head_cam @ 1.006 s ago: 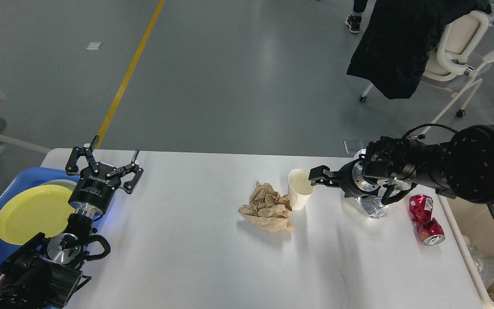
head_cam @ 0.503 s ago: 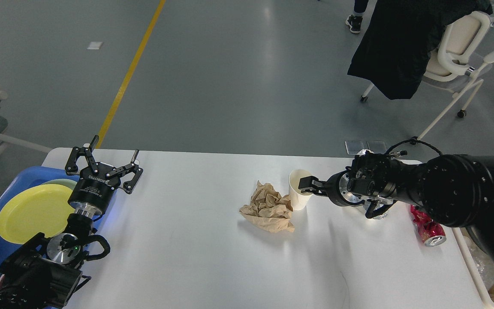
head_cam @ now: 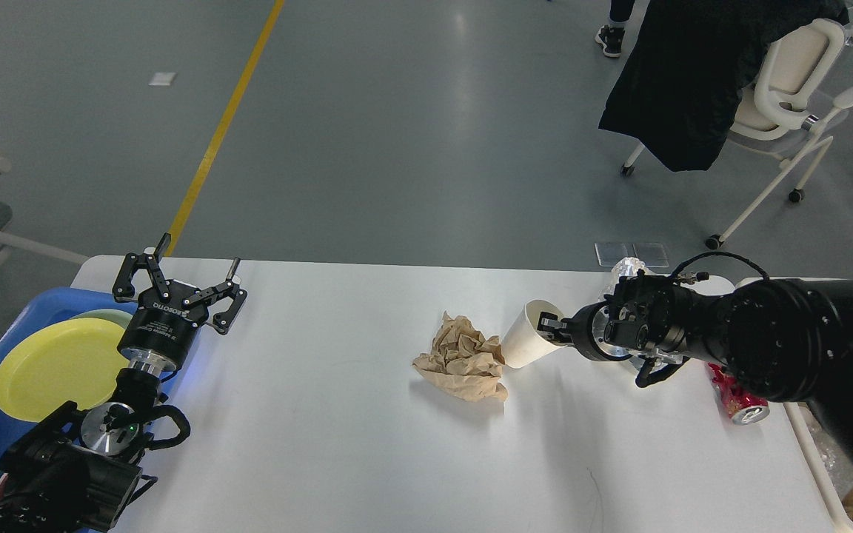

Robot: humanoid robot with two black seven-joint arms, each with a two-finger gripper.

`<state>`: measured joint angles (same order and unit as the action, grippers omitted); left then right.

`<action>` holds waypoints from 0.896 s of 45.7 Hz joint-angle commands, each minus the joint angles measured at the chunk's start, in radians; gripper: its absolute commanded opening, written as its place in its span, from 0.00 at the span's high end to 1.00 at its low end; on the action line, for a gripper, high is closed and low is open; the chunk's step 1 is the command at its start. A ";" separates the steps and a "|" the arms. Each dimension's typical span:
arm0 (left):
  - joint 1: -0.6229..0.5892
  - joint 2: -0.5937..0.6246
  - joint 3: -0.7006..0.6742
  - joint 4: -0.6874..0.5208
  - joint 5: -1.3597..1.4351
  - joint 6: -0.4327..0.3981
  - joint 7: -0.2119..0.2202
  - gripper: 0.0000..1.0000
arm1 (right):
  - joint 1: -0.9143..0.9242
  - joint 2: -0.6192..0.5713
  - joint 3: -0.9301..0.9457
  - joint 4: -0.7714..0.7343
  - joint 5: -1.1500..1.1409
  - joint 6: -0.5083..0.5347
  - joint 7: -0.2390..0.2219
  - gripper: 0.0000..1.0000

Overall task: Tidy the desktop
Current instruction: 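Close the right gripper on the white paper cup, then lift the white paper cup and carry it into the white bin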

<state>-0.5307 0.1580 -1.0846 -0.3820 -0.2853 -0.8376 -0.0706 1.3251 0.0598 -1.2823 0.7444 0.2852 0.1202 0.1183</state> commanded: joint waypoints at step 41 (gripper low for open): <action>0.001 0.008 0.000 0.000 0.000 0.000 0.000 0.00 | 0.532 -0.316 0.023 0.489 -0.219 0.116 0.004 1.00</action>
<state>-0.5307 0.1612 -1.0852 -0.3820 -0.2853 -0.8376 -0.0706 1.7223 -0.1599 -1.2621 1.1249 0.1455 0.1755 0.1216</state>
